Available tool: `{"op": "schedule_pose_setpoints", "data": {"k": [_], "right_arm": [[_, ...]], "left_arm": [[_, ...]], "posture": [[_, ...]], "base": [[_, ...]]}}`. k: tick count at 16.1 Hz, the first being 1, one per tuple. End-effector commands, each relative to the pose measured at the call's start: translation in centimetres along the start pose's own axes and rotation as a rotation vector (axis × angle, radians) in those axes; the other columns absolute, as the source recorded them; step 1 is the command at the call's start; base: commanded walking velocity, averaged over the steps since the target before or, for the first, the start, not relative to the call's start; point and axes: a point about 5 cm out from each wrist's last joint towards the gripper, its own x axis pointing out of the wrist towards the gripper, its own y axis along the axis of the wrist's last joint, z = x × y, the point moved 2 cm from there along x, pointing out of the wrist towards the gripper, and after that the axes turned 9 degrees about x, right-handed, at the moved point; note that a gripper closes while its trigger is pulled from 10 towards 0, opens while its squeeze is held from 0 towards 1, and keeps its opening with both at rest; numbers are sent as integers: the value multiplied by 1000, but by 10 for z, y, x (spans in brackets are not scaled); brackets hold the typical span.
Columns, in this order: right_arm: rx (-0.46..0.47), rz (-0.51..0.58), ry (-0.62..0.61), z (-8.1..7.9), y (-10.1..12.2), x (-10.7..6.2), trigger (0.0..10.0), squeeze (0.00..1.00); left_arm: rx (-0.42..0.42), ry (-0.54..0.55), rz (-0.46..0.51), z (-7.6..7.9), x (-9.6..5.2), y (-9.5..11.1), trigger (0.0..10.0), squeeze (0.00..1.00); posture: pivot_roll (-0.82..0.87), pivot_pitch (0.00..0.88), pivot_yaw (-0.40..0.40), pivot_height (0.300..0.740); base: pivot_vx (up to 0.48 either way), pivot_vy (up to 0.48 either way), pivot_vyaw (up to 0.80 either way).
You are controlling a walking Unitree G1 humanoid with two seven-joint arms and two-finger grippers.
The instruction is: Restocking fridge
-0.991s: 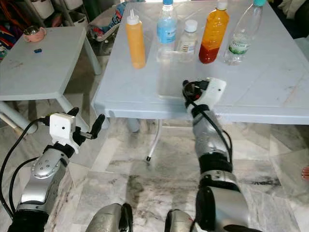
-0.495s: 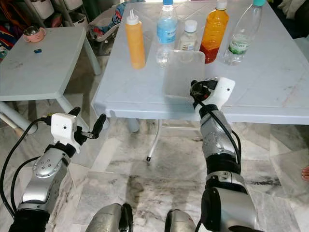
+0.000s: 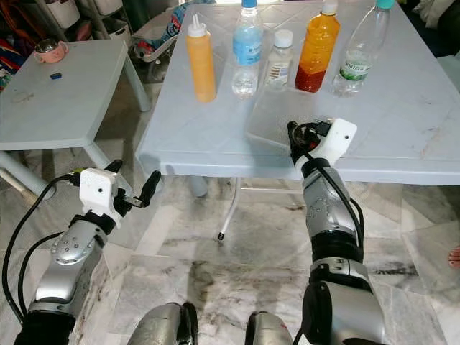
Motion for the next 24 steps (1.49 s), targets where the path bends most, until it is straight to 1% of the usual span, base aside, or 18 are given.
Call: {"op": "schedule_pose_setpoints", "data": {"k": [1,4,5,6,7,8,9,10,13,15,17,20,22,24], "right_arm": [[15,-35,-33,9,-9,-6,10000,1000],[0,2,-34,8,-3,-7,10000,1000],[4,15,-52,8,-1,-7,10000,984],[7,23,-58,7,0,-8,10000,925],[12,30,-47,2,0,-10,10000,518],[20,42,-35,-2,0,-12,10000,0],[22,46,-31,-4,0,-12,10000,0],[-16,82,10,-11,4,-15,10000,0],[3,129,19,-16,12,-17,10000,0],[11,131,6,-16,12,-20,10000,0],[30,130,-17,-17,9,-25,10000,0],[32,135,-36,-19,5,-34,10000,0],[41,143,-47,-18,6,-37,10000,0],[75,128,-59,-16,2,-37,10000,0]], "left_arm": [[17,6,-5,-2,1,0,10000,0],[18,3,-5,-1,1,0,10000,0],[19,2,-4,-1,1,0,10000,0],[19,3,-3,-1,1,1,10000,0],[20,5,-1,-1,1,1,10000,0],[21,7,0,-1,1,1,10000,0],[21,7,0,-1,1,1,10000,0],[21,8,0,-1,1,1,10000,0],[21,5,4,0,1,2,10000,0],[21,8,5,0,2,2,10000,0],[21,9,6,0,1,2,10000,0],[17,9,4,1,1,1,10000,0],[15,7,5,2,2,1,10000,0],[13,2,6,3,2,1,10000,0]], "posture": [[60,109,97,740],[56,111,97,740],[56,112,96,740],[56,113,96,740],[57,113,96,740],[56,113,96,740],[56,113,96,740],[53,113,96,740],[51,113,94,740],[50,114,91,740],[51,115,89,740],[47,118,88,740],[42,117,89,740],[43,118,89,740]], "base": [[0,0,0],[0,0,0],[0,0,0],[0,0,0],[0,0,0],[0,0,0],[0,0,0],[0,0,0],[0,0,0],[0,0,0],[0,0,0],[0,0,0],[0,0,0],[0,0,0]]}}
